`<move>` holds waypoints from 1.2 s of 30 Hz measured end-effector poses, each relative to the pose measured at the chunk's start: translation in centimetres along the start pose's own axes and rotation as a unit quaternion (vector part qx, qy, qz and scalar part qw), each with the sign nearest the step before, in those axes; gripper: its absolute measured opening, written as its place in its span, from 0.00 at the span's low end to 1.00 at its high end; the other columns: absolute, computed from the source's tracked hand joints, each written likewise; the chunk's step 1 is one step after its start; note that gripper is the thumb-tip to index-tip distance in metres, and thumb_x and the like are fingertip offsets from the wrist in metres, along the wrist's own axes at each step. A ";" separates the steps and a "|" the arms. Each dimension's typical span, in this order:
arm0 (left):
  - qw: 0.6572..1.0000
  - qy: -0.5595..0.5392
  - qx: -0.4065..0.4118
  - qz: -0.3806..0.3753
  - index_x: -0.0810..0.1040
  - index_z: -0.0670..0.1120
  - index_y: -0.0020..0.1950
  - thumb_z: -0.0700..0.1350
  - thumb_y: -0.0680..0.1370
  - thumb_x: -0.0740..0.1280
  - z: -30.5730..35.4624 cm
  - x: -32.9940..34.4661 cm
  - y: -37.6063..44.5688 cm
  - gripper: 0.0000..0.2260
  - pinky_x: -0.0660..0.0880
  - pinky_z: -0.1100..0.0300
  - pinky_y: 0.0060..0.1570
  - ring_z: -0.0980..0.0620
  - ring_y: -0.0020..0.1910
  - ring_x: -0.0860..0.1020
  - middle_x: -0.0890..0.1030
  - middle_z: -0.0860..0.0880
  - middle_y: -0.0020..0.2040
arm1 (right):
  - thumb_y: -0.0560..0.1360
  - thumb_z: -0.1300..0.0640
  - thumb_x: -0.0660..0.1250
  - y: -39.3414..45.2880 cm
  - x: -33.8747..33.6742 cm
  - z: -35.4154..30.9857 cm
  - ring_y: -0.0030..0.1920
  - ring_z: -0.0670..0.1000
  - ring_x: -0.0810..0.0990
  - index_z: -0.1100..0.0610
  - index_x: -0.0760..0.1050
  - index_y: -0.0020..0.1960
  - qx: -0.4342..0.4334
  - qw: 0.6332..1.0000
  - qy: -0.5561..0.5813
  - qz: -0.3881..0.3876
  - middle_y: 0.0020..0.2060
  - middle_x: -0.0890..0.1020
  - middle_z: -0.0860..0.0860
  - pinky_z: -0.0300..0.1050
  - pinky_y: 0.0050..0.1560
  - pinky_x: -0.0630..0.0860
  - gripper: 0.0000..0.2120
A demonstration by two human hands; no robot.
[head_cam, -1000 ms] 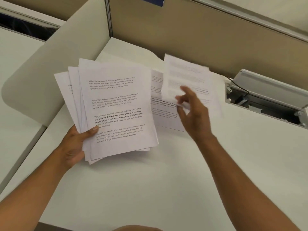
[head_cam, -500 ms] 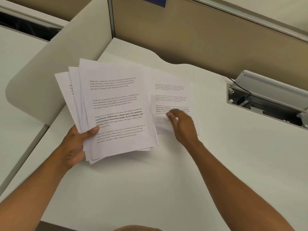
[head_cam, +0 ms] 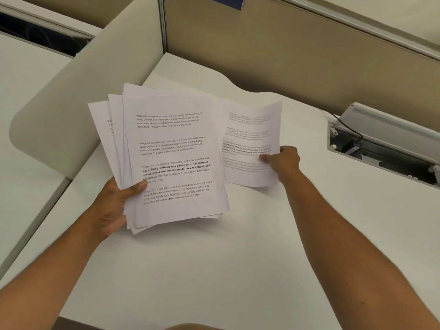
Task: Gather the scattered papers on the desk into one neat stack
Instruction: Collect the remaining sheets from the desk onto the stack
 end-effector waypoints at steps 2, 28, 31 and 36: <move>1.000 0.001 -0.002 -0.002 0.79 0.45 0.79 0.39 0.78 0.73 -0.1 0.1 0.0 0.28 0.86 0.45 0.63 0.42 0.68 0.87 0.87 0.44 0.72 | 0.68 0.59 0.84 -0.1 1.4 -0.7 0.55 0.58 0.85 0.64 0.81 0.62 0.004 1.000 0.007 -0.005 0.62 0.86 0.59 0.46 0.54 0.80 0.26; 0.999 0.007 0.008 -0.039 0.79 0.44 0.79 0.40 0.76 0.76 0.4 3.8 0.4 0.30 0.86 0.44 0.62 0.39 0.68 0.86 0.87 0.42 0.71 | 0.79 0.60 0.75 -6.3 -14.6 3.5 0.59 0.59 0.87 0.52 0.81 0.64 -0.070 0.975 0.213 -0.002 0.61 0.87 0.52 0.60 0.67 0.81 0.14; 0.999 0.009 0.003 -0.051 0.79 0.45 0.78 0.39 0.76 0.77 0.1 5.0 0.6 0.29 0.87 0.45 0.59 0.38 0.68 0.87 0.88 0.42 0.70 | 0.79 0.57 0.75 -10.0 -15.6 2.5 0.55 0.55 0.90 0.51 0.82 0.65 -0.107 0.969 0.219 -0.049 0.59 0.89 0.47 0.53 0.57 0.86 0.15; 0.994 0.039 -0.013 -0.097 0.80 0.48 0.78 0.46 0.73 0.84 -0.4 8.8 0.2 0.33 0.88 0.41 0.58 0.37 0.66 0.88 0.88 0.42 0.68 | 0.78 0.57 0.77 -14.7 -10.2 0.2 0.50 0.49 0.90 0.48 0.82 0.62 -0.159 0.970 0.171 -0.070 0.54 0.90 0.44 0.45 0.49 0.88 0.14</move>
Point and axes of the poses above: each hand's wrist, its own y-axis towards the middle knuckle, its own x-axis out of the palm, z = x × y, the point moved 4 cm from there along y, towards the middle knuckle
